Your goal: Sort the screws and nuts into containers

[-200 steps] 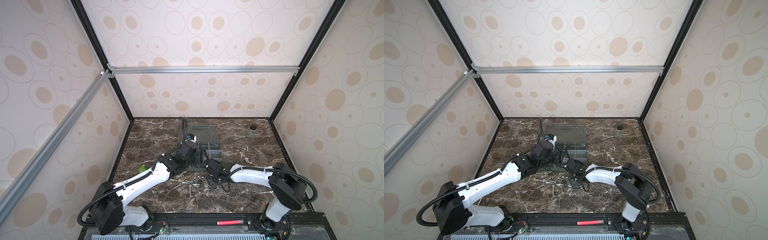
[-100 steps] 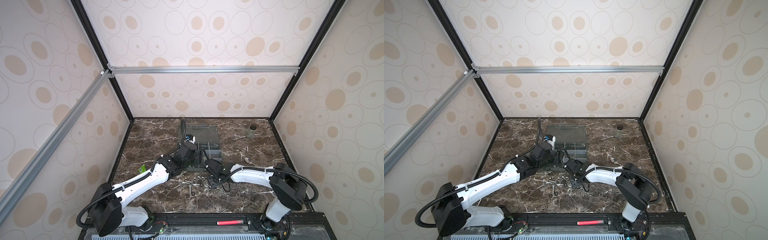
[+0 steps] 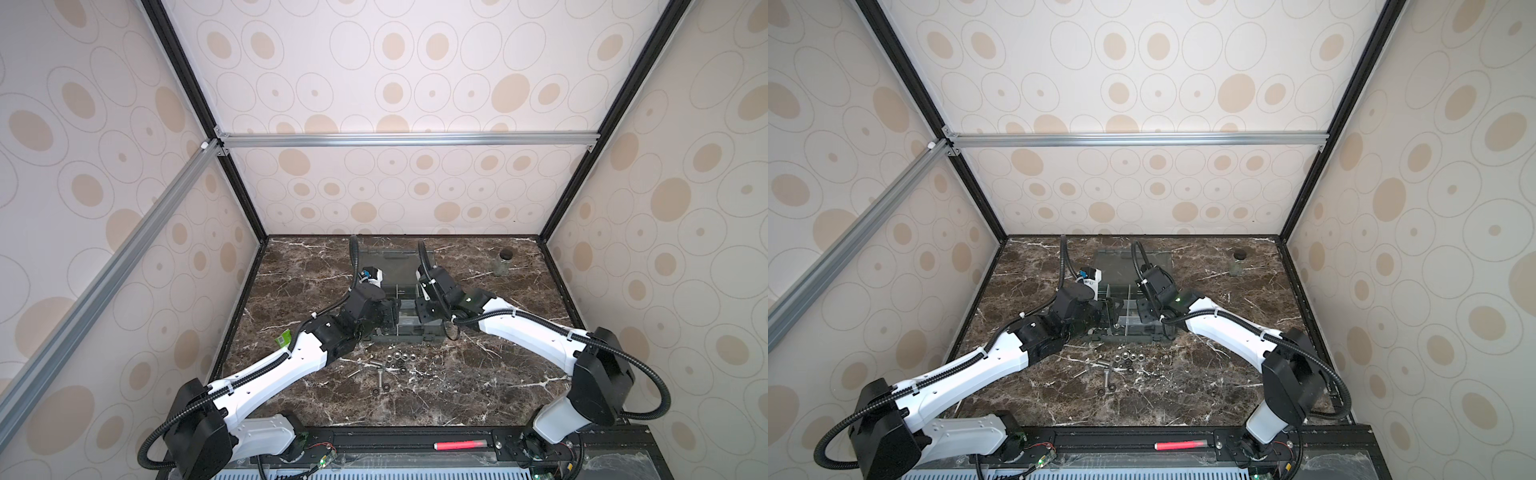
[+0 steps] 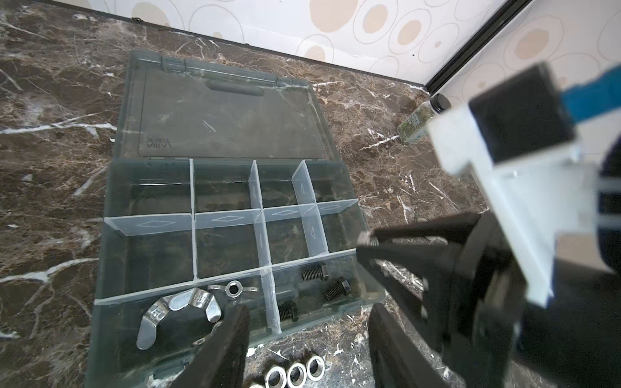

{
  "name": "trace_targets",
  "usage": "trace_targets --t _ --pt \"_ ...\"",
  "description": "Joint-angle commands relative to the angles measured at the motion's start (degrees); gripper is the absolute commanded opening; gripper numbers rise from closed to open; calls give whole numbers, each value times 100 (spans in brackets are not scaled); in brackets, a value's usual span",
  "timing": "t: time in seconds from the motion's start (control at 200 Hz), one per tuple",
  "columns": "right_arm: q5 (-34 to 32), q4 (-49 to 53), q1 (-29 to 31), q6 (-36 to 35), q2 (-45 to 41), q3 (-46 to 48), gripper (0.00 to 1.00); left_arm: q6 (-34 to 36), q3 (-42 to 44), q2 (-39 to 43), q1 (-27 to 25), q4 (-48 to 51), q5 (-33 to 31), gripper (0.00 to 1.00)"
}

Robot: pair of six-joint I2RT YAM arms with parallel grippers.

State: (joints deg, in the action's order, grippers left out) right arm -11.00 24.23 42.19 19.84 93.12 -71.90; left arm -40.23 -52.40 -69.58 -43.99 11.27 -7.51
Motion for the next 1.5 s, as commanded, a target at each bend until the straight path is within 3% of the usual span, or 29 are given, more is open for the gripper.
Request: trace_targets --t 0.0,0.265,0.71,0.95,1.49 --pt "-9 132 -181 -126 470 -211 25 -222 113 222 56 51 -166 57" --pt "130 281 -359 -37 1184 -649 25 -370 311 349 83 44 -242 58" --pt "47 355 -457 17 1184 -493 26 -621 697 437 99 -114 -181 58" --pt "44 357 -465 82 1158 -502 43 -609 738 487 97 -93 -172 58" --pt "-40 162 -458 170 910 -265 49 -729 1075 507 93 -96 60 57"
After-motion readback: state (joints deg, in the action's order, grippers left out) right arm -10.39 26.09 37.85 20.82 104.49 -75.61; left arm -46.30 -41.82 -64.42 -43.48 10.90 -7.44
